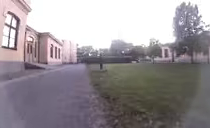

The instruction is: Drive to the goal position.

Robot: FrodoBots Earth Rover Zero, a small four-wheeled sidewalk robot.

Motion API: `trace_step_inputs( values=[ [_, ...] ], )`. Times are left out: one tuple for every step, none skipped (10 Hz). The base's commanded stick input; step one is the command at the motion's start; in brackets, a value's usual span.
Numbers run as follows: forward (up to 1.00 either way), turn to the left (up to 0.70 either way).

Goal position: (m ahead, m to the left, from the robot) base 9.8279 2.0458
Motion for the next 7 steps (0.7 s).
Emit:
trace_step_inputs(
  values=[
    [1.00, 0.27],
    [1.00, 0.27],
    [1.00, 0.27],
    [1.00, 0.27],
    [1.00, 0.27],
    [1.00, 0.27],
    [1.00, 0.03]
  ],
)
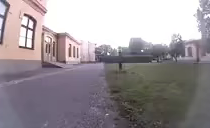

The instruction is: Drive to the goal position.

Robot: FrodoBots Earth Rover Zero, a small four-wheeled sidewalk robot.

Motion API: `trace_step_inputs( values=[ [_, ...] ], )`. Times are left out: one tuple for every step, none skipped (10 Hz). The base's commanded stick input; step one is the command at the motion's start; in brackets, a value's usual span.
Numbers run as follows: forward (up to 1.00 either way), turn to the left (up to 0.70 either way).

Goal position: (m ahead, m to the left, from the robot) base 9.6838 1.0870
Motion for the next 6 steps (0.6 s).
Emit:
trace_step_inputs(
  values=[
    [1.00, 0.00],
    [1.00, 0.00],
    [1.00, 0.00],
    [1.00, 0.00],
    [1.00, 0.00],
    [1.00, 0.00]
  ],
)
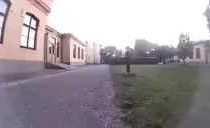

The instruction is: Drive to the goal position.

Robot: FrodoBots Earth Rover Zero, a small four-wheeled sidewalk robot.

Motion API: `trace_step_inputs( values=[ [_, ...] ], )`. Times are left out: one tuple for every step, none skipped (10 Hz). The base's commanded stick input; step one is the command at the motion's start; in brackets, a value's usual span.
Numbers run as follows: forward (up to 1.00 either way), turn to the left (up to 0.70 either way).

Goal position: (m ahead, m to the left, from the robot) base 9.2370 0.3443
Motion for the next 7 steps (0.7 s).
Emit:
trace_step_inputs(
  values=[
    [1.00, 0.00],
    [1.00, 0.00],
    [1.00, 0.00],
    [1.00, 0.00],
    [1.00, 0.00],
    [1.00, 0.00],
    [1.00, 0.00]
  ],
)
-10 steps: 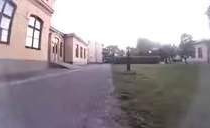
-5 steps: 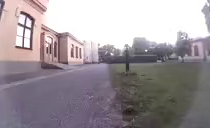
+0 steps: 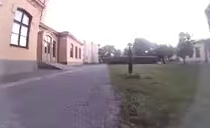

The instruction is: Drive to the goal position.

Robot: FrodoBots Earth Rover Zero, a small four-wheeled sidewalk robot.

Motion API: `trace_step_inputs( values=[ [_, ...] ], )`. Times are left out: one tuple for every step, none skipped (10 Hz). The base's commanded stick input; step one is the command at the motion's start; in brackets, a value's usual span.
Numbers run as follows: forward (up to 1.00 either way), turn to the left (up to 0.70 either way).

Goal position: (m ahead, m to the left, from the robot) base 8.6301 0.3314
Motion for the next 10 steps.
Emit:
trace_step_inputs(
  values=[
    [1.00, 0.05],
    [1.00, 0.27],
    [1.00, 0.27],
    [1.00, 0.27],
    [1.00, 0.27],
    [1.00, 0.27],
    [1.00, 0.27],
    [1.00, 0.27],
    [1.00, 0.27],
    [1.00, 0.27]
  ],
)
